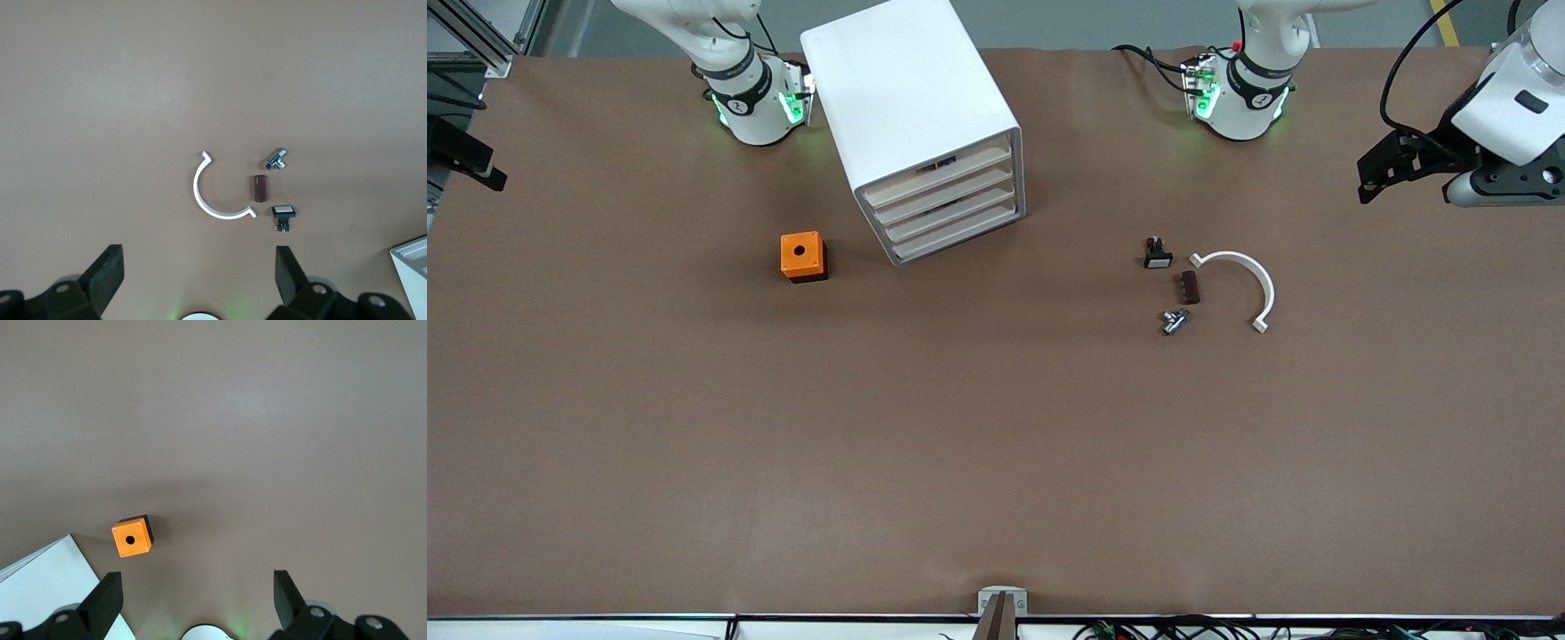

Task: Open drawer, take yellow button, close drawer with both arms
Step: 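Reach the left gripper toward the white cabinet's drawer handle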

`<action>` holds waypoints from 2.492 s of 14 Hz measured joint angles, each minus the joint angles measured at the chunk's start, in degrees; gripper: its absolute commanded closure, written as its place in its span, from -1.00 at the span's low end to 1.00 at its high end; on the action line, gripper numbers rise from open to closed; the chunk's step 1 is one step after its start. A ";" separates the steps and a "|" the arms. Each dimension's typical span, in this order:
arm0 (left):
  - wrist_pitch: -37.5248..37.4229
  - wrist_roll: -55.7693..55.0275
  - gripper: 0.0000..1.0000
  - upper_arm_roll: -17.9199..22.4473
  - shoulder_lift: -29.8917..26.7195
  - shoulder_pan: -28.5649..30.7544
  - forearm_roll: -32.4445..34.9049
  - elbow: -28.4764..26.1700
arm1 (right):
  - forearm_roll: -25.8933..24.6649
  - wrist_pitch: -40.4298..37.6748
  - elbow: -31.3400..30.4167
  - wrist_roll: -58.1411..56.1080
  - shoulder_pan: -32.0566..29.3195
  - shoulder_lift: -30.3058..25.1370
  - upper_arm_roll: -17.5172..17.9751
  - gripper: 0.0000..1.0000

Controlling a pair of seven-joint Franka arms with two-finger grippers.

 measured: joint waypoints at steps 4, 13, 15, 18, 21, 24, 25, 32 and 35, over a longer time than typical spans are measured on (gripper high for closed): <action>0.54 0.08 -0.99 0.09 7.63 2.37 3.74 6.99 | 0.00 0.64 -0.10 -1.87 0.03 0.07 0.34 -1.00; -2.18 -0.16 -0.99 -0.18 11.08 2.48 4.23 10.46 | 0.00 0.69 -0.18 -2.29 0.03 0.07 0.47 -1.00; -2.80 -0.17 -0.99 -0.25 11.90 2.29 4.40 10.08 | 0.00 0.69 -0.51 -2.29 0.03 0.08 0.46 -1.00; -3.81 -0.17 -0.99 -0.28 15.93 2.23 4.39 9.87 | 0.00 1.18 -0.94 -2.29 -0.03 0.11 0.23 -1.00; -3.84 -0.17 -0.99 -0.36 19.26 1.06 4.39 9.86 | 0.00 1.30 -1.01 -2.29 -0.04 0.11 0.17 -1.00; -2.16 -2.88 -0.99 -0.45 24.20 -2.63 4.39 9.82 | 0.00 1.53 -1.05 -2.29 -0.04 0.11 0.24 -1.00; -0.85 -5.29 -0.99 -0.50 25.99 -3.68 4.39 9.84 | 0.00 1.60 -1.05 -2.29 -0.04 0.11 0.28 -1.00; 3.50 -34.27 -1.00 -1.03 35.53 -14.49 0.66 10.77 | 0.00 2.14 -1.06 -2.29 -0.04 0.11 0.48 -1.00; 4.99 -46.41 -1.00 -1.09 38.24 -20.39 -2.03 11.71 | 0.00 2.15 -1.06 -2.29 -0.03 0.11 0.55 -1.00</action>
